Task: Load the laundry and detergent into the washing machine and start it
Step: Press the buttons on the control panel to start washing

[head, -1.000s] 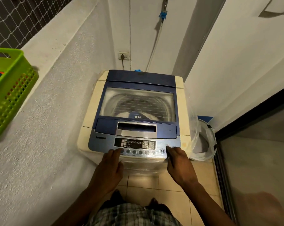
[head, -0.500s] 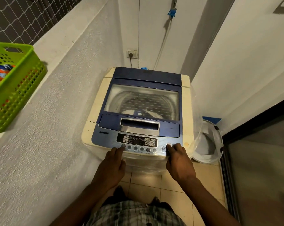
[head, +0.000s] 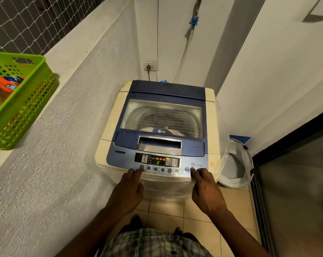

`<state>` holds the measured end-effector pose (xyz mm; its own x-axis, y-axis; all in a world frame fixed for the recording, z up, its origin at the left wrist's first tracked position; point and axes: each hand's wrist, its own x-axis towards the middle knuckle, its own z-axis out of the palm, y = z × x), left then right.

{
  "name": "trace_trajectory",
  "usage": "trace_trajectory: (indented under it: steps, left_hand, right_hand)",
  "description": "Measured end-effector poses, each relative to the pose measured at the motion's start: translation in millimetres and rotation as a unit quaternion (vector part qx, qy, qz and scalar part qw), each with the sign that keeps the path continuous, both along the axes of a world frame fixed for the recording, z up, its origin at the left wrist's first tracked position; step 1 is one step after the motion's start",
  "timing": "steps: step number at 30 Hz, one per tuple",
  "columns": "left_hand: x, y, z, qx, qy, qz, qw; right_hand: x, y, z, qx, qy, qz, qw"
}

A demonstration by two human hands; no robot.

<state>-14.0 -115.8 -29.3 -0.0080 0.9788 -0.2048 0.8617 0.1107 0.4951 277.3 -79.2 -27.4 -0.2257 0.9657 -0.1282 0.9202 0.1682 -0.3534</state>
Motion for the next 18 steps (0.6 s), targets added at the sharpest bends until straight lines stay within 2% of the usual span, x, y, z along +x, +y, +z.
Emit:
trace_trajectory:
  steps: [18]
  left_hand:
    - [6.1, 7.2, -5.1, -0.008, 0.024, -0.013, 1.000]
  right_hand:
    - [-3.8, -13.2, 5.6, -0.006, 0.020, 0.004, 1.000]
